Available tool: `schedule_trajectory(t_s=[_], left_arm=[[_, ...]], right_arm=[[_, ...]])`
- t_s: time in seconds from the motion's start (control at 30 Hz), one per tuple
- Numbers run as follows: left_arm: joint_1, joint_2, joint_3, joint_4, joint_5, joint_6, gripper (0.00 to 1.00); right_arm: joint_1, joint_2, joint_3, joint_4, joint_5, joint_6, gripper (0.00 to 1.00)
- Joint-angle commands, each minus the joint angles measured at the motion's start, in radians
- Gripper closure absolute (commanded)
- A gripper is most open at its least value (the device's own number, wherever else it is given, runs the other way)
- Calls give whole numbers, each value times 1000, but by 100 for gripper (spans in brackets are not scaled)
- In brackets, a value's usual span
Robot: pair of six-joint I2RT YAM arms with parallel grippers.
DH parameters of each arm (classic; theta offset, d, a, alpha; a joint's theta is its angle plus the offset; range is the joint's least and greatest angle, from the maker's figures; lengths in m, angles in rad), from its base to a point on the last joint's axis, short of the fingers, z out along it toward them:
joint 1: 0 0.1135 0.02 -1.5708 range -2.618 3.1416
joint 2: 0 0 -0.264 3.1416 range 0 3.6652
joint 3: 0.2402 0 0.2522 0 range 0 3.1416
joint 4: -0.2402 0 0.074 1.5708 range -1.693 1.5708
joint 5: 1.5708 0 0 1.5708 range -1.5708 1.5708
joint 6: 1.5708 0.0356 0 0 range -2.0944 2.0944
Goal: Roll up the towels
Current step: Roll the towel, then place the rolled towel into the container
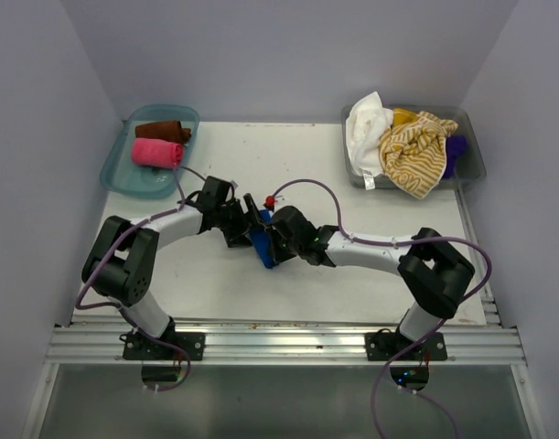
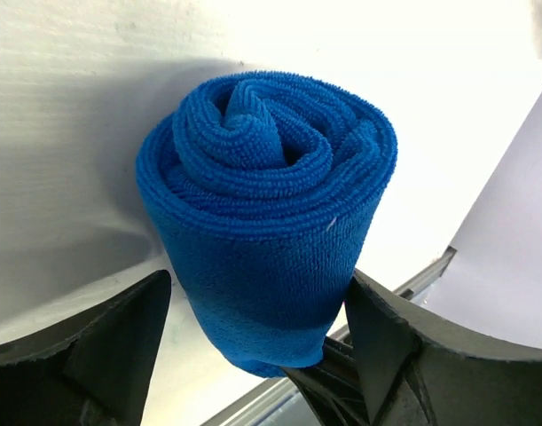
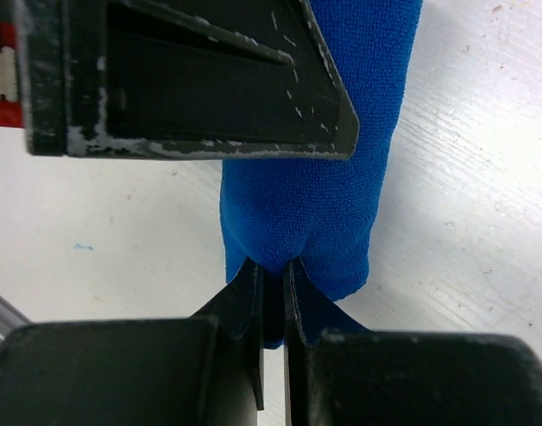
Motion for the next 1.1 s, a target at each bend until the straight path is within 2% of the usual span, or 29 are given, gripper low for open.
schedule_trajectory(t_s=[0.0, 0.37, 0.57, 0.7, 0.83, 0.9, 0.93, 1.07], left_arm=[[-2, -51, 29, -29, -73, 54, 18], [-18, -13, 20, 14, -99, 71, 19], [-31, 5, 21, 25, -107, 68, 24], [-47, 21, 20, 25, -117, 67, 18], [-59, 28, 11, 30, -128, 64, 18], [-62, 28, 0, 37, -128, 51, 23], [-64, 30, -3, 42, -127, 47, 31], [-65, 19, -2, 41, -127, 33, 51]], right_arm=[[-15, -18, -16, 46, -80, 59, 100], [-36, 7, -24, 76, -142, 104, 100], [-52, 16, -36, 87, -171, 125, 100], [-56, 19, -38, 115, -182, 131, 100], [-59, 18, -43, 118, -188, 133, 100], [-62, 14, -44, 119, -189, 133, 100], [-64, 14, -44, 118, -189, 134, 100], [-62, 11, -41, 104, -185, 130, 100]])
